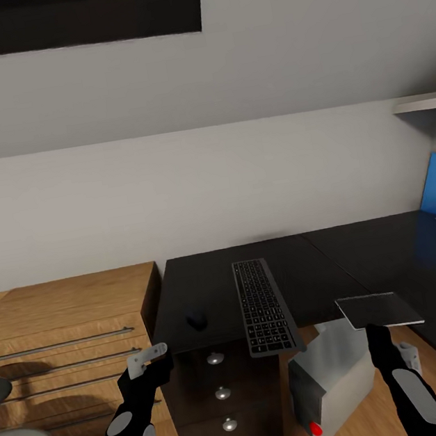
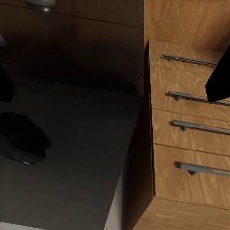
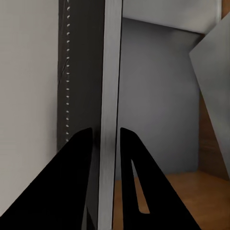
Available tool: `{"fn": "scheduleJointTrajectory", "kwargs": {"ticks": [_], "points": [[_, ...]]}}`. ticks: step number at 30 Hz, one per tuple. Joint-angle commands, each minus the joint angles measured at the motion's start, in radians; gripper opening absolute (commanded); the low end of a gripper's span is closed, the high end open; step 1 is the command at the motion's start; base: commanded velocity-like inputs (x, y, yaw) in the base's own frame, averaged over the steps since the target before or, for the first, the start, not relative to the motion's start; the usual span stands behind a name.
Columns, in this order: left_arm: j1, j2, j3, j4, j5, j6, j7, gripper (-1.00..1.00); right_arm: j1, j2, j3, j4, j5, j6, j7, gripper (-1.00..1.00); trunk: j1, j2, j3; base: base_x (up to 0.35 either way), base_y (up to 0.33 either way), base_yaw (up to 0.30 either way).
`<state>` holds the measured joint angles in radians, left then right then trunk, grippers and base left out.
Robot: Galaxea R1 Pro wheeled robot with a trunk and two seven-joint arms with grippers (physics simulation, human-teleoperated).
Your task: In the bedroom, organize the workspace by keeping the computer under the desk, ensuring the monitor is on the desk, placing the keyboard on the desk next to the monitor, placing the mouse on the desk next to the keyboard, moving the folder from the swivel chair onto the desk next to the mouse, stacking the notebook on top of the folder with the pen on top of the notebook, and positioning the swivel chair next to the desk.
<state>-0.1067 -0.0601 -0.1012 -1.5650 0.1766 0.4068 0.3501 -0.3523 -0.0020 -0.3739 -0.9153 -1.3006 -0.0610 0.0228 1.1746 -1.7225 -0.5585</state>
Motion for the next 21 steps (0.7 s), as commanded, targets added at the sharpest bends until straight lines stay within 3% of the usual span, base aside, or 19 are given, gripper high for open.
{"fn": "scheduleJointTrajectory", "kwargs": {"ticks": [1, 4, 21], "points": [[-0.001, 0.0, -0.002, -0.001, 0.011, 0.003, 0.009, 1.0, 0.0, 0.0, 0.001, 0.0, -0.013, -0.003, 0.003, -1.0, 0.0, -0.001, -0.001, 0.0, 0.0, 0.0], [-0.001, 0.0, -0.002, -0.001, 0.011, 0.003, 0.009, 1.0, 0.0, 0.0, 0.002, 0.0, -0.013, -0.003, 0.004, -1.0, 0.0, -0.001, -0.001, 0.0, 0.0, 0.0], [-0.001, 0.0, -0.002, -0.001, 0.011, 0.003, 0.009, 1.0, 0.0, 0.0, 0.051, -0.002, -0.012, -0.007, 0.089, -1.0, -0.065, 0.118, 0.052, 0.0, 0.0, 0.0]]}}
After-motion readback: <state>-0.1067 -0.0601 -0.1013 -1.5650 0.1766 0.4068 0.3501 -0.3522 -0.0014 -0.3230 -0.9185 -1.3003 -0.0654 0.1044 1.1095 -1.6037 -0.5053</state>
